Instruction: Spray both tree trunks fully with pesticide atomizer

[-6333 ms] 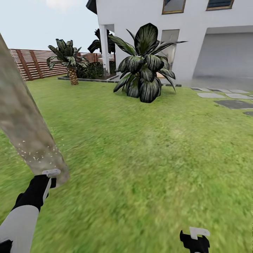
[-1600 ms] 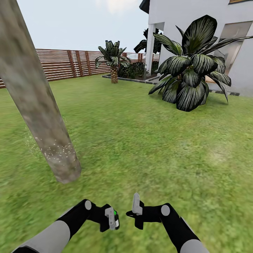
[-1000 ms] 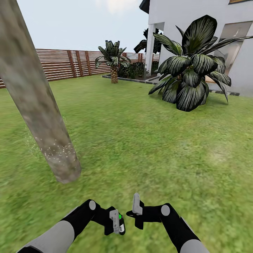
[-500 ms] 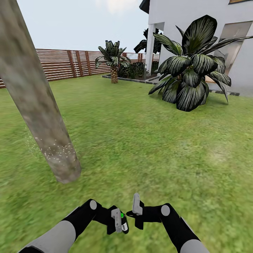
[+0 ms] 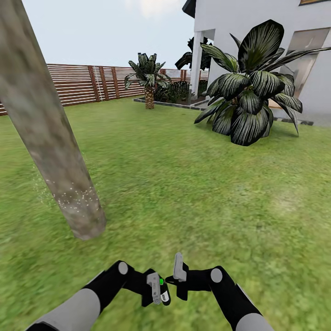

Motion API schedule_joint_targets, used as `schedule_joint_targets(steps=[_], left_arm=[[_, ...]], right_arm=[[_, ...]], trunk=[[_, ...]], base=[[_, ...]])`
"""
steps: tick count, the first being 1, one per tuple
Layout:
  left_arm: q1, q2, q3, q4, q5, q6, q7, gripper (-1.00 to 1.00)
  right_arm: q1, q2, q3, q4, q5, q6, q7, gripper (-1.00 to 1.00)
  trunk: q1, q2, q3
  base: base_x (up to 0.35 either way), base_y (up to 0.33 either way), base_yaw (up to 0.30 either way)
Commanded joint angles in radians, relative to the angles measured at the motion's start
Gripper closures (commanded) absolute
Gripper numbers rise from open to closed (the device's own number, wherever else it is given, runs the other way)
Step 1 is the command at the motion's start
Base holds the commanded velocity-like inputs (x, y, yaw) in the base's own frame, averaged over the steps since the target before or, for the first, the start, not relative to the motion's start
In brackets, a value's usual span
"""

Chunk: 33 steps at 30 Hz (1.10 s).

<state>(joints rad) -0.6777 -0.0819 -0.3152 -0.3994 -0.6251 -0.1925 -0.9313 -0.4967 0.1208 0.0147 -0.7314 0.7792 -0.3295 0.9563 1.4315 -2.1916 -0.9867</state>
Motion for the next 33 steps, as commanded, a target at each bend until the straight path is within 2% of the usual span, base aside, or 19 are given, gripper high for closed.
schedule_joint_targets(steps=[1, 15, 21, 23, 29, 30, 33], left_arm=[[0.000, -0.002, 0.001, -0.001, -0.010, -0.010, 0.000, 1.00], [0.000, -0.008, 0.001, -0.001, -0.010, -0.010, 0.000, 1.00], [-0.001, 0.008, -0.001, 0.000, -0.021, -0.006, 0.001, 1.00], [-0.002, 0.038, -0.007, 0.001, -0.029, -0.004, 0.002, 1.00], [0.000, 0.173, -0.011, 0.001, -0.049, -0.002, 0.002, 1.00], [0.000, 0.194, -0.011, 0.001, -0.049, -0.002, 0.002, 1.00], [0.000, 0.267, -0.009, 0.002, -0.049, 0.008, 0.010, 1.00]], right_arm=[[0.000, 0.000, -0.001, -0.001, 0.008, -0.005, 0.001, 1.00], [0.000, 0.000, -0.001, 0.002, 0.008, -0.005, -0.002, 1.00], [0.000, 0.000, -0.001, 0.003, 0.008, -0.005, -0.002, 1.00], [0.000, 0.000, -0.001, 0.003, 0.008, -0.005, -0.002, 1.00], [0.000, -0.009, -0.001, 0.003, 0.008, -0.007, -0.002, 1.00], [0.000, -0.013, -0.001, 0.004, 0.008, -0.008, -0.002, -1.00], [0.000, -0.037, -0.001, 0.007, 0.008, -0.007, -0.003, -1.00]], trunk=[[0.000, 0.000, -0.001], [0.000, 0.000, -0.001], [0.000, 0.000, -0.001], [0.000, 0.000, -0.001], [0.000, 0.000, -0.001], [0.000, 0.000, -0.001], [0.000, 0.000, -0.001]], base=[[0.000, 0.000, 0.000], [0.000, 0.000, 0.000], [0.000, 0.000, 0.000], [0.000, 0.000, 0.000], [0.000, 0.000, 0.000], [0.000, 0.000, 0.000], [0.000, 0.000, 0.000]])
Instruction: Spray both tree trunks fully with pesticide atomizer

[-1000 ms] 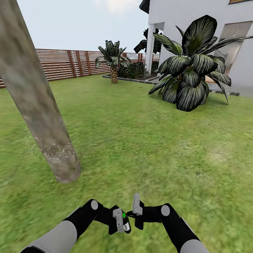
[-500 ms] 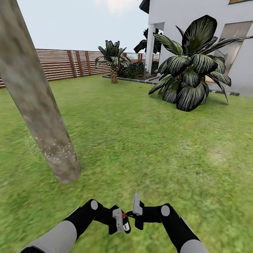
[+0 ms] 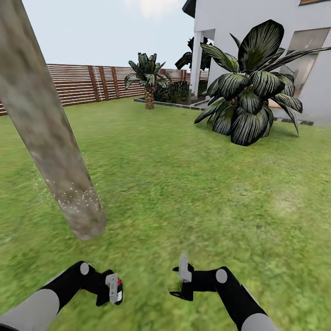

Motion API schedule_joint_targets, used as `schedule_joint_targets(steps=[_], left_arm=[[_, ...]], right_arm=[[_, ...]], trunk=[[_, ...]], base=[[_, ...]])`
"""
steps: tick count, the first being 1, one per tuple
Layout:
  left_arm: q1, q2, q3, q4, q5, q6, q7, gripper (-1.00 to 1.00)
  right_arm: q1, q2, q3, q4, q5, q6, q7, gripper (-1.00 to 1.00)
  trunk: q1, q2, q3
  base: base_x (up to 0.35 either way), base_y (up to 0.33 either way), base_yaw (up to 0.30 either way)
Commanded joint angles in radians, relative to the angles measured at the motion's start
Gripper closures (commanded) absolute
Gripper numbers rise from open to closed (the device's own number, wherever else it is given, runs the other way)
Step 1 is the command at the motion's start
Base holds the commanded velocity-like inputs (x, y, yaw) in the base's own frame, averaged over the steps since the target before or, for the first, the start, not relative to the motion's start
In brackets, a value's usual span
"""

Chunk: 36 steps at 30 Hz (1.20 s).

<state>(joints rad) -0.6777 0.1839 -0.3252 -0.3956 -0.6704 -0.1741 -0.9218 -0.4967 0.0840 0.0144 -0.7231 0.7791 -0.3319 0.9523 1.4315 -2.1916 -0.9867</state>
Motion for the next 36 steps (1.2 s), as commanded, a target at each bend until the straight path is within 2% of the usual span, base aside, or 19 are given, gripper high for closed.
schedule_joint_targets(steps=[1, 2, 4, 6, 7, 8, 9, 10, 11, 13, 14, 16, 20, 21, 24, 25, 28, 32, 36], left_arm=[[0.001, 0.022, 0.006, -0.002, -0.001, -0.009, 0.006, 1.00], [0.001, 0.041, 0.010, 0.003, 0.004, -0.007, 0.017, 1.00], [0.001, 0.063, 0.041, 0.052, 0.029, -0.005, 0.086, 1.00], [0.001, 0.068, 0.119, 0.136, 0.085, -0.006, 0.221, 1.00], [0.002, 0.069, 0.178, 0.203, 0.138, -0.012, 0.337, 1.00], [0.007, 0.068, 0.208, 0.246, 0.180, -0.016, 0.414, 1.00], [0.015, 0.066, 0.224, 0.268, 0.214, -0.017, 0.463, 1.00], [0.040, 0.064, 0.248, 0.286, 0.290, -0.020, 0.540, 1.00], [0.067, 0.062, 0.266, 0.294, 0.376, -0.026, 0.608, 1.00], [0.119, 0.060, 0.284, 0.300, 0.549, -0.091, 0.717, 1.00], [0.139, 0.060, 0.286, 0.302, 0.606, -0.124, 0.746, 1.00], [0.224, 0.060, 0.289, 0.303, 0.776, -0.233, 0.861, 1.00], [0.272, 0.060, 0.289, 0.312, 0.824, -0.280, 0.932, 1.00], [0.293, 0.058, 0.288, 0.316, 0.828, -0.284, 0.936, 1.00], [0.301, 0.052, 0.287, 0.317, 0.827, -0.281, 0.929, 1.00], [0.307, 0.041, 0.288, 0.317, 0.838, -0.284, 0.942, 1.00], [0.312, 0.026, 0.289, 0.317, 0.863, -0.286, 0.951, 1.00], [0.314, 0.021, 0.290, 0.317, 0.874, -0.285, 0.961, 1.00], [0.314, 0.004, 0.290, 0.317, 0.876, -0.285, 1.020, 1.00]], right_arm=[[0.000, -0.016, -0.005, 0.000, 0.008, -0.005, -0.009, -1.00], [0.000, -0.040, -0.020, 0.009, 0.007, -0.005, -0.044, -1.00], [0.003, -0.089, -0.084, 0.080, 0.001, -0.006, -0.164, -1.00], [0.004, -0.124, -0.180, 0.205, 0.000, -0.007, -0.269, -1.00], [0.004, -0.144, -0.280, 0.302, -0.001, -0.008, -0.368, -1.00], [0.005, -0.152, -0.354, 0.360, -0.001, -0.009, -0.453, -1.00], [0.005, -0.155, -0.397, 0.394, -0.001, -0.009, -0.517, -1.00], [0.005, -0.157, -0.448, 0.439, -0.001, -0.010, -0.642, -1.00], [0.006, -0.157, -0.477, 0.472, -0.002, -0.011, -0.766, -1.00], [0.007, -0.152, -0.500, 0.531, -0.005, -0.019, -1.004, -1.00], [0.008, -0.151, -0.503, 0.550, -0.006, -0.031, -1.067, -1.00], [0.009, -0.150, -0.507, 0.593, -0.006, -0.117, -1.179, -1.00], [0.009, -0.150, -0.511, 0.601, -0.008, -0.144, -1.202, -1.00], [0.016, -0.150, -0.519, 0.632, -0.078, -0.147, -1.202, -1.00], [0.024, -0.158, -0.520, 0.655, -0.225, -0.165, -1.201, -1.00], [0.030, -0.152, -0.519, 0.683, -0.257, -0.168, -1.201, -1.00], [0.032, -0.152, -0.519, 0.688, -0.257, -0.168, -1.201, -1.00], [0.042, -0.146, -0.518, 0.690, -0.256, -0.169, -1.202, -1.00], [0.052, -0.143, -0.518, 0.689, -0.256, -0.170, -1.203, -1.00]], trunk=[[0.000, 0.000, -0.001], [0.000, 0.000, -0.001], [0.000, 0.000, -0.001], [0.000, 0.000, -0.001], [0.000, 0.000, -0.001], [0.000, 0.000, -0.001], [0.000, 0.000, -0.001], [0.000, 0.000, -0.001], [0.000, 0.000, -0.001], [0.000, 0.000, -0.001], [0.000, 0.000, -0.001], [0.000, 0.000, -0.001], [0.000, 0.000, -0.001], [0.000, 0.000, -0.001], [0.000, 0.000, -0.001], [0.000, 0.000, -0.001], [0.000, 0.000, -0.001], [0.000, 0.000, 0.000], [0.000, 0.000, 0.004]], base=[[0.000, 0.000, 0.000], [0.000, 0.000, 0.000], [0.000, 0.000, 0.000], [0.000, 0.000, 0.000], [0.000, 0.000, 0.000], [0.000, 0.000, 0.000], [0.000, 0.000, 0.000], [0.000, 0.000, 0.000], [0.000, 0.000, 0.000], [0.000, 0.000, 0.000], [0.000, 0.000, 0.000], [0.000, 0.000, 0.000], [0.000, 0.000, 0.000], [0.000, 0.000, 0.000], [0.000, 0.000, 0.000], [-0.318, 0.000, 0.246], [-0.333, 0.000, 0.266], [-0.341, 0.000, 0.273], [-0.342, 0.000, 0.253]])
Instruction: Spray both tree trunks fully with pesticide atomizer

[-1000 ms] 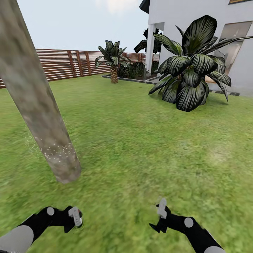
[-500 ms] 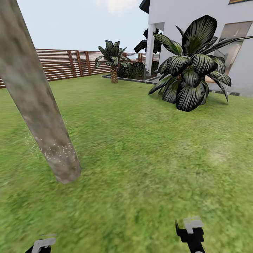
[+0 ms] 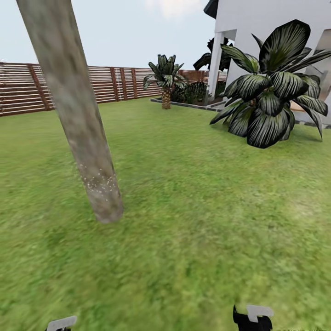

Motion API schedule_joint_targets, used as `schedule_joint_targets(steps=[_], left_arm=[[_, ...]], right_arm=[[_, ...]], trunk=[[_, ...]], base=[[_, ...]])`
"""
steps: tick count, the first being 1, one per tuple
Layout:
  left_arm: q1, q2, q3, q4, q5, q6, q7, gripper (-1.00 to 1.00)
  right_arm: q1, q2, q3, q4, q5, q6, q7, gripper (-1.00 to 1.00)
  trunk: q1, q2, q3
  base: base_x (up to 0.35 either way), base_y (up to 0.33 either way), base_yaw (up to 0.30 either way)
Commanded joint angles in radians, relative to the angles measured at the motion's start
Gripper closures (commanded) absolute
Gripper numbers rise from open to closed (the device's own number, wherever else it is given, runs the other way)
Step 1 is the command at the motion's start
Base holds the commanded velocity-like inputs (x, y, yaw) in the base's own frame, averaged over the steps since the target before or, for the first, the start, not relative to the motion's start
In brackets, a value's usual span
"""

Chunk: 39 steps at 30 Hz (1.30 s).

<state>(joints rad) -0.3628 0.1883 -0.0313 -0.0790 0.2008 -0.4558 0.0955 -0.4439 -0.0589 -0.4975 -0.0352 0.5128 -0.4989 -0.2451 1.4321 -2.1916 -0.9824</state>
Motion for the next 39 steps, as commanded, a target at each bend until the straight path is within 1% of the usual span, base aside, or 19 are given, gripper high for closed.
schedule_joint_targets(steps=[1, 5, 16, 17, 22, 27, 30, 34, 39], left_arm=[[-0.001, -0.004, -0.004, 0.001, 0.005, -0.003, 0.022, 1.00], [-0.001, -0.007, -0.004, 0.001, 0.005, -0.004, 0.035, 1.00], [-0.001, -0.012, -0.004, 0.001, 0.005, -0.003, 0.036, 1.00], [-0.001, -0.012, -0.004, 0.001, 0.007, -0.003, 0.037, 1.00], [-0.001, -0.012, -0.004, 0.001, 0.044, -0.003, 0.037, 1.00], [-0.001, -0.012, -0.005, 0.000, 0.048, -0.003, 0.036, 1.00], [-0.001, -0.014, -0.007, -0.001, 0.041, 0.001, 0.033, 1.00], [-0.001, -0.014, -0.007, -0.001, 0.046, 0.002, 0.027, 1.00], [-0.001, -0.012, -0.005, -0.001, 0.048, -0.003, 0.035, 1.00]], right_arm=[[0.000, -0.001, -0.006, 0.001, 0.011, -0.003, -0.006, -1.00], [0.001, -0.001, -0.006, 0.001, 0.012, -0.003, -0.005, -1.00], [0.001, -0.001, -0.006, 0.001, 0.012, -0.003, -0.005, -1.00], [0.001, -0.001, -0.006, 0.001, 0.012, -0.003, -0.005, -1.00], [0.001, -0.001, -0.006, 0.001, 0.012, -0.003, -0.005, -1.00], [0.003, -0.001, -0.006, 0.001, 0.012, -0.003, -0.005, -1.00], [0.004, -0.001, -0.005, 0.001, 0.012, -0.003, -0.005, -1.00], [0.004, -0.001, -0.004, 0.001, 0.012, -0.003, -0.005, -1.00], [0.004, 0.001, -0.004, 0.001, 0.012, -0.003, -0.005, -1.00]], trunk=[[-0.001, 0.000, 0.000], [-0.001, 0.000, 0.004], [-0.001, 0.000, 0.016], [-0.001, 0.000, 0.017], [-0.001, 0.000, 0.022], [-0.001, 0.000, 0.027], [-0.001, 0.000, 0.031], [-0.001, 0.000, 0.035], [-0.001, 0.000, 0.039]], base=[[-0.342, 0.000, 0.230], [-0.324, -0.095, 0.224], [-0.272, -0.214, 0.220], [-0.283, -0.175, 0.217], [-0.282, -0.132, 0.217], [-0.051, -0.017, 0.217], [-0.003, -0.001, 0.217], [0.000, 0.000, 0.218], [0.000, 0.000, 0.232]])
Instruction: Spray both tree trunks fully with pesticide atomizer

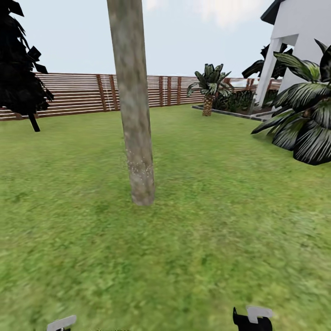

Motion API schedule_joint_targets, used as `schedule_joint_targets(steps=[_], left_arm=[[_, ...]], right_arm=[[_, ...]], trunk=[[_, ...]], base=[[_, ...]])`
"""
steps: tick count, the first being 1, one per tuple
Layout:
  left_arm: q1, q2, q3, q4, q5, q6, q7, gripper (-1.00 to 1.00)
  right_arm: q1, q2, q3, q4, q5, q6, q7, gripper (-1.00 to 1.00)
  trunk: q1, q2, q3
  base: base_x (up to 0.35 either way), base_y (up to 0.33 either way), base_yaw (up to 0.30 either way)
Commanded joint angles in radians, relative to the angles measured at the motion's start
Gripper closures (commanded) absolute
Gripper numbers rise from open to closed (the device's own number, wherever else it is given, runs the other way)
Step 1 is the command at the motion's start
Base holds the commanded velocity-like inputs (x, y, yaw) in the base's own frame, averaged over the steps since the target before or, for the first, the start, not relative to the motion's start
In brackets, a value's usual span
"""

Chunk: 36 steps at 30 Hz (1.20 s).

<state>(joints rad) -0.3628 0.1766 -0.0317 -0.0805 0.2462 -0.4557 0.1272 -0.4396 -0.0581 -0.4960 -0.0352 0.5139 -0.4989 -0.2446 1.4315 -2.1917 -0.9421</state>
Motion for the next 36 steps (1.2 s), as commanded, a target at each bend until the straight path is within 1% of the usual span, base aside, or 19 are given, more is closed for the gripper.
schedule_joint_targets(steps=[1, 4, 7, 8, 9, 11, 14, 18, 26, 36], left_arm=[[-0.001, 0.001, -0.004, 0.001, 0.002, -0.003, 0.004, 1.00], [0.002, 0.003, -0.004, 0.001, 0.000, -0.005, 0.005, 1.00], [0.019, 0.006, -0.004, -0.003, 0.002, -0.008, 0.005, 1.00], [0.021, 0.007, -0.004, -0.002, 0.002, -0.016, 0.005, 1.00], [0.022, 0.006, -0.004, -0.001, 0.001, -0.056, 0.005, 1.00], [0.022, 0.001, -0.004, 0.001, 0.000, -0.077, 0.005, 1.00], [0.022, 0.000, -0.005, 0.001, 0.001, -0.081, 0.004, 1.00], [0.022, 0.000, -0.004, 0.001, 0.001, -0.080, 0.005, 1.00], [0.022, 0.000, -0.004, 0.001, 0.002, -0.080, 0.005, 1.00], [0.022, 0.000, -0.004, 0.001, 0.004, -0.081, 0.005, 1.00]], right_arm=[[-0.001, 0.000, -0.006, 0.001, 0.011, -0.003, -0.005, -1.00], [-0.001, 0.000, -0.006, 0.002, 0.011, -0.003, -0.005, -1.00], [-0.001, 0.000, -0.006, 0.003, 0.011, -0.003, -0.005, -1.00], [-0.001, 0.000, -0.006, 0.003, 0.011, -0.003, -0.005, -1.00], [-0.001, 0.000, -0.006, 0.003, 0.011, -0.003, -0.005, -1.00], [-0.001, 0.000, -0.006, 0.003, 0.011, -0.003, -0.005, -1.00], [0.002, 0.000, -0.005, 0.003, 0.012, -0.003, -0.005, -1.00], [0.002, 0.007, -0.005, 0.003, 0.012, -0.003, -0.005, -1.00], [0.002, 0.007, -0.005, 0.003, 0.012, -0.003, -0.005, -1.00], [0.002, 0.008, -0.004, 0.003, 0.016, -0.003, -0.004, -1.00]], trunk=[[0.000, 0.000, 0.000], [0.000, 0.000, 0.002], [0.000, 0.000, 0.005], [0.000, 0.000, 0.005], [0.000, 0.000, 0.006], [0.000, 0.000, 0.007], [0.000, 0.000, 0.008], [0.000, 0.000, 0.008], [0.000, 0.000, 0.008], [0.000, 0.000, 0.008]], base=[[0.000, 0.000, 0.247], [0.000, 0.000, 0.250], [0.000, 0.000, 0.251], [0.000, 0.000, 0.252], [0.000, 0.000, 0.252], [0.000, 0.000, 0.254], [0.000, 0.000, 0.273], [0.000, 0.000, 0.283], [-0.003, 0.002, 0.284], [-0.239, 0.189, 0.284]])
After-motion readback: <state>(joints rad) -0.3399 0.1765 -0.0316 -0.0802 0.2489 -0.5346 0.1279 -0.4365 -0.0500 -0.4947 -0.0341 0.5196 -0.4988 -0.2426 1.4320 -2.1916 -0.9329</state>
